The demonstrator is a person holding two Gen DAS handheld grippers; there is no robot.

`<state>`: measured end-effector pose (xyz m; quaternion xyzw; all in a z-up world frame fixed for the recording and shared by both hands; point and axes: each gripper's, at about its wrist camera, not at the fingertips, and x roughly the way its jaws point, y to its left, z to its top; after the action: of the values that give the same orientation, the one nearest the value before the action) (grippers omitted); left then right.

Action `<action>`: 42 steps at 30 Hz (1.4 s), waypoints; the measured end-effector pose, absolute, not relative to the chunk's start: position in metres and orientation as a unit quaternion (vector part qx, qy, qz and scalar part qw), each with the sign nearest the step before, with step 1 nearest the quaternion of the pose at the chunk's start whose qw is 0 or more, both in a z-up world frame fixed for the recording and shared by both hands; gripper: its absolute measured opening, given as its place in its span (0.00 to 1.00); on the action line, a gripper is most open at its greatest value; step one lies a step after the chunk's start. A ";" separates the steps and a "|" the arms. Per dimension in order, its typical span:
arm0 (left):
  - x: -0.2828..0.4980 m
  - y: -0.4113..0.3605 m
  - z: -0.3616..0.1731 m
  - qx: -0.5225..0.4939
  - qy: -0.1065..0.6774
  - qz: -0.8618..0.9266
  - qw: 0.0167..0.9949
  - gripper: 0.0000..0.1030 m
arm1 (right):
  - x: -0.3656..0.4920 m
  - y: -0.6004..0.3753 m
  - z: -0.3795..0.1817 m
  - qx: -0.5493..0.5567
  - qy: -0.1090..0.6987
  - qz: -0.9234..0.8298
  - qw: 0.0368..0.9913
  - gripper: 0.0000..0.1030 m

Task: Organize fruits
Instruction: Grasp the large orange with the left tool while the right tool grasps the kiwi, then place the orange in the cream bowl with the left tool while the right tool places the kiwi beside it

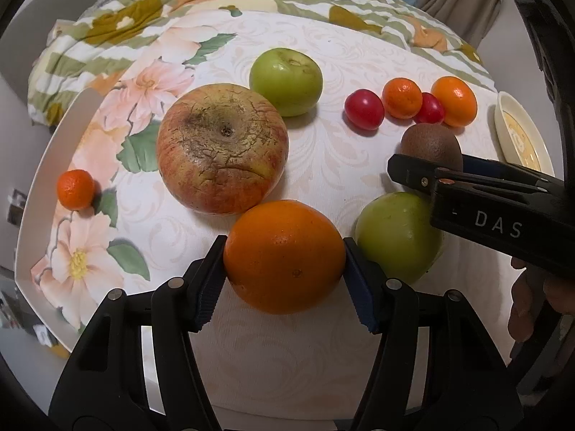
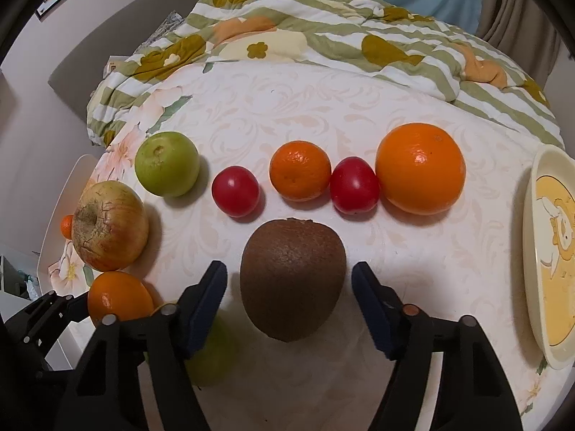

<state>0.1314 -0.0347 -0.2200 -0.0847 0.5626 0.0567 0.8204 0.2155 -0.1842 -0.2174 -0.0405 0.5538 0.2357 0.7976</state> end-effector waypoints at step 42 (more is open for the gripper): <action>0.166 -0.118 -0.094 -0.026 0.467 -0.026 0.884 0.66 | 0.204 -0.321 -0.097 0.026 0.467 0.157 0.870 0.47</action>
<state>0.1660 -0.1178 -0.0936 -0.0255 0.4669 -0.0255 0.8836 0.2038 -0.3213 -0.0967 0.0256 0.4670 0.1571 0.8698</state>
